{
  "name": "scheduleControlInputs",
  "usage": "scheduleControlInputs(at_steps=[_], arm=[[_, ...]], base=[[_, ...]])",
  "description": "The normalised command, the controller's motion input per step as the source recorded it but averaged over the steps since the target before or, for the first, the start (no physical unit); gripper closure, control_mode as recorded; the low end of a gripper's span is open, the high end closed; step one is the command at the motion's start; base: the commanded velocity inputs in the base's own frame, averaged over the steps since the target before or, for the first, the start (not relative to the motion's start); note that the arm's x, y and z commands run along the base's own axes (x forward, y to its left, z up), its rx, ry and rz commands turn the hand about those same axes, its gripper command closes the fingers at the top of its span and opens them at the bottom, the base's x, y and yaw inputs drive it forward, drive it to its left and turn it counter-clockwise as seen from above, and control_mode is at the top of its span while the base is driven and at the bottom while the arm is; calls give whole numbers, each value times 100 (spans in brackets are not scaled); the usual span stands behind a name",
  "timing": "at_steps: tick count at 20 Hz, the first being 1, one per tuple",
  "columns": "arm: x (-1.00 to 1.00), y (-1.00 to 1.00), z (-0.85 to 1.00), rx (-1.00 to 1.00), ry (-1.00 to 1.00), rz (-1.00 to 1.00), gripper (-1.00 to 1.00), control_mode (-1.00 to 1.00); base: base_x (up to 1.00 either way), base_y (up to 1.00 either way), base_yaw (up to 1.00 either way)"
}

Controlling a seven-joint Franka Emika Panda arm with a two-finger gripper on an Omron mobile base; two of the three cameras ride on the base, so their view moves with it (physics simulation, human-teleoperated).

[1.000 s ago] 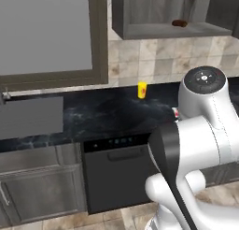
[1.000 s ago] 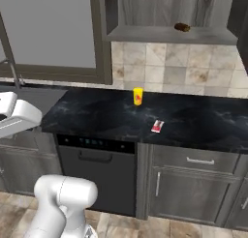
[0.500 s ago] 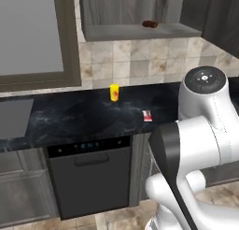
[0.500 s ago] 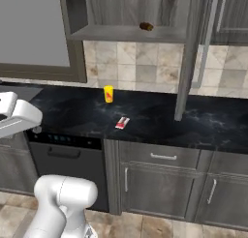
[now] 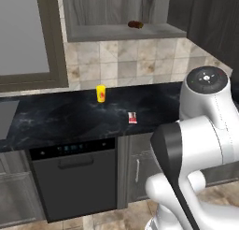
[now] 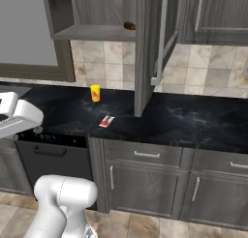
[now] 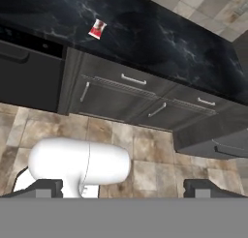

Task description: Pick the canned food and bar from the counter and place them in the cabinets closest to them.

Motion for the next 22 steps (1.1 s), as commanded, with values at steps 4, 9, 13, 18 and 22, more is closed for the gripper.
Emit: scheduleControlInputs(at_steps=[4, 9, 13, 18, 22], arm=[[0, 0, 0, 0, 0, 0, -100, 100], [0, 0, 0, 0, 0, 0, -100, 100], [0, 0, 0, 0, 0, 0, -100, 100], [0, 0, 0, 0, 0, 0, -100, 100], [0, 0, 0, 0, 0, 0, -100, 100]], base=[[0, 0, 0], [14, 0, 0], [31, -3, 0], [41, -6, 0], [44, -6, 0]])
